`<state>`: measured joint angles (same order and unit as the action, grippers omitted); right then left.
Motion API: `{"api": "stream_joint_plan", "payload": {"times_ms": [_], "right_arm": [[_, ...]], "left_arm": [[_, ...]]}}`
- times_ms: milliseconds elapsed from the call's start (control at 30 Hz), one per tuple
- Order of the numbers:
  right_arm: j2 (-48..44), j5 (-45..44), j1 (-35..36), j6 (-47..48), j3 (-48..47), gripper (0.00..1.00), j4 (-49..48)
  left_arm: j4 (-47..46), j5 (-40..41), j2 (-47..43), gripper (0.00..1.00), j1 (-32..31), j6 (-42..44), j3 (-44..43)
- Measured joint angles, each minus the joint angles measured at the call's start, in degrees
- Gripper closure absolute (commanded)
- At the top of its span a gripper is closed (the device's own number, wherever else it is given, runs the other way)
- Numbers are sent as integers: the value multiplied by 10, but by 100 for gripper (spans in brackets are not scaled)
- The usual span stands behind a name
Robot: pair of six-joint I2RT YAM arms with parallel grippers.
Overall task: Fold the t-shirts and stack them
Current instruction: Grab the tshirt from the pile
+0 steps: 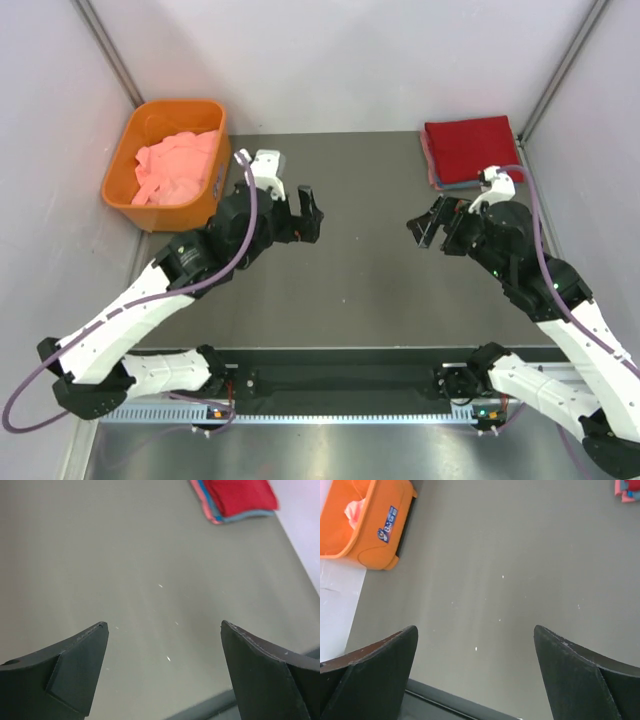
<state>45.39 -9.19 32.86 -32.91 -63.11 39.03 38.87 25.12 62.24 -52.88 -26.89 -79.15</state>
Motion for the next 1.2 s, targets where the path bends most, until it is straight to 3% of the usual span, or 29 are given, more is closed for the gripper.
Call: {"api": "stream_joint_plan", "payload": {"times_ms": [67,200,500,667,933,1200], "right_arm": [[-3,4,0,6,1,0,-7],[-13,12,0,23,13,0,-26],[-23,17,0,63,20,0,-33],[-49,44,0,84,25,0,-47],[-46,58,0,98,28,0,-63],[20,60,0,99,27,0,-66]], "left_arm": [[-2,-8,21,2,34,5,-14],[-14,-49,79,4,169,17,-55],[-27,-29,310,10,455,74,-233],[-25,-35,433,12,568,73,-327],[-33,-65,639,15,636,71,-475],[-63,-91,772,15,640,80,-489]]}}
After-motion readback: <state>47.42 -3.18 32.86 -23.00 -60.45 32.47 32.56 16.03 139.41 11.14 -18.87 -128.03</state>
